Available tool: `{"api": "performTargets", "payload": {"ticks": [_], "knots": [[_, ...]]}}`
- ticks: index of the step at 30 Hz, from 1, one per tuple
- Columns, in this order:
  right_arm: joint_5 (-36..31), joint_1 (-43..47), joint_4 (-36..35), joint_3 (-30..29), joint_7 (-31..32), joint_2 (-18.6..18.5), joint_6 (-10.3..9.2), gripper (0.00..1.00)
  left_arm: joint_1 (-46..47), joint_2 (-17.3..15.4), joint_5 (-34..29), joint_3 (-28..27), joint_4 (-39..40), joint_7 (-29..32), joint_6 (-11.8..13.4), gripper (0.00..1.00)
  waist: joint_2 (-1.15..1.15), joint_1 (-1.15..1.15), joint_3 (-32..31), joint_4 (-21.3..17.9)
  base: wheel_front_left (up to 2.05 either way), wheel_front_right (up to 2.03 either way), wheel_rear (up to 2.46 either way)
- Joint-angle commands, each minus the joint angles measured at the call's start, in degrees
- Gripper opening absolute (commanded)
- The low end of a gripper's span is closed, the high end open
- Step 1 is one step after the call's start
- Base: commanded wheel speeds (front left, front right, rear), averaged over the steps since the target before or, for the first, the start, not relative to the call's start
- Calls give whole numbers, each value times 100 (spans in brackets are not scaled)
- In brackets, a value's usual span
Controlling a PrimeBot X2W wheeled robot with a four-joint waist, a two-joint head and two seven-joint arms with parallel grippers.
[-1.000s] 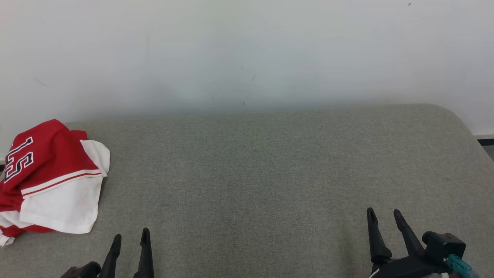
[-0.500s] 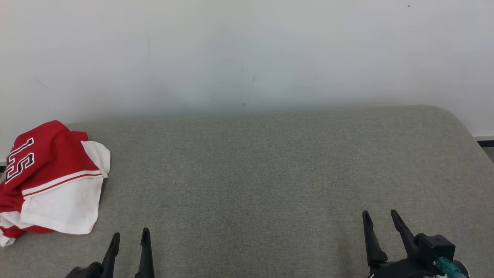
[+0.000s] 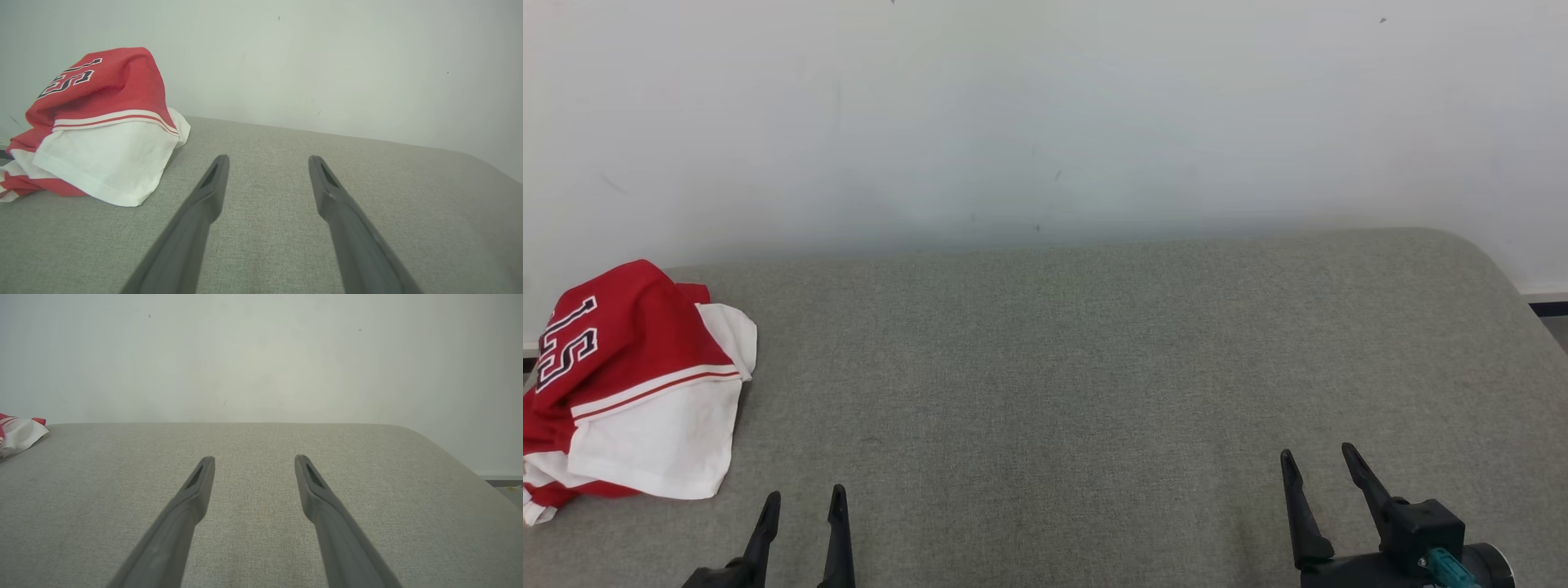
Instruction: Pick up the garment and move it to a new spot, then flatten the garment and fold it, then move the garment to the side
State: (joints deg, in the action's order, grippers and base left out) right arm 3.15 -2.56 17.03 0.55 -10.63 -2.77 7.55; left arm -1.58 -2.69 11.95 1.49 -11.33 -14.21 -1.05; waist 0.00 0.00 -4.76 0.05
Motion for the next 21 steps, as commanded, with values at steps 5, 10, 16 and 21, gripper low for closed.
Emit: {"api": "performTargets", "payload": {"ticks": [5, 10, 16, 21], "knots": [[-290, 35, -4, 20, -85, -20, -12, 100, -85, -34, -239, 25, 41, -98, 36, 100, 0, 0, -17, 2, 0, 0, 0], [-311, 42, -2, 19, -104, -20, -12, 100, -104, -34, -263, 8, 36, -101, 24, 100, 0, 0, -22, 5, 0, 0, 0], [-297, 47, -2, 24, -104, -20, -12, 100, -109, -34, -257, 9, 46, -98, 18, 100, 0, 0, -19, 5, 0, 0, 0], [-290, 77, -10, -23, -108, -20, -12, 100, -102, -34, -254, 44, 34, -97, 27, 100, 0, 0, -32, 57, 0, 0, 0]]}}
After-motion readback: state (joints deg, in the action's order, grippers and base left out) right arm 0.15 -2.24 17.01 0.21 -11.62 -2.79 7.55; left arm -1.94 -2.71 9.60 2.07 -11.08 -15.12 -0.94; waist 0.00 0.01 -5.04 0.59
